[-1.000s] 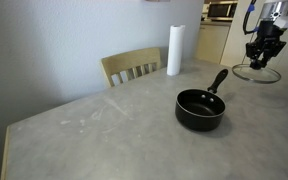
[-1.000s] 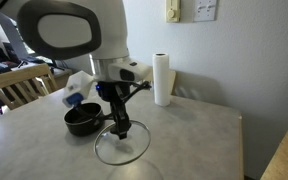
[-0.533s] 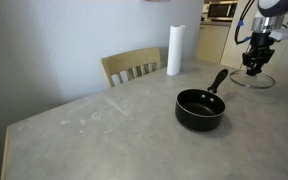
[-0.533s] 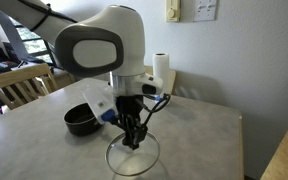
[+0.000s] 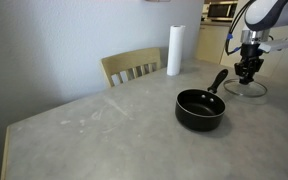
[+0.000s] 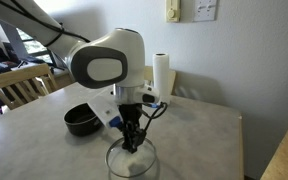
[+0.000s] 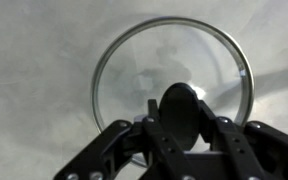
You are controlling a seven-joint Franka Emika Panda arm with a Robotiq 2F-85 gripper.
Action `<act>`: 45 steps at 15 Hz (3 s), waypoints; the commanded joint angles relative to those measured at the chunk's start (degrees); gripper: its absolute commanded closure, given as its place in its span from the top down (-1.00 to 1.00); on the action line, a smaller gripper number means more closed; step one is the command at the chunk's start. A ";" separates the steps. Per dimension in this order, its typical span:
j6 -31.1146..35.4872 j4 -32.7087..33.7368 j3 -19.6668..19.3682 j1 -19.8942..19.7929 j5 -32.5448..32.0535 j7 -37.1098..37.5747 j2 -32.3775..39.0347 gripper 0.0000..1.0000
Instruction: Remove the lid from the pot and put it on the table
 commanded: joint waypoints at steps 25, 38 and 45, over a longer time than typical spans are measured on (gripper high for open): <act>3.81 4.41 4.26 -3.57 9.07 1.53 4.49 0.99; -11.11 -0.47 -2.69 -2.71 -10.66 -9.47 -10.07 1.00; -15.23 -3.16 -2.10 -2.23 -17.04 -20.78 -16.33 1.00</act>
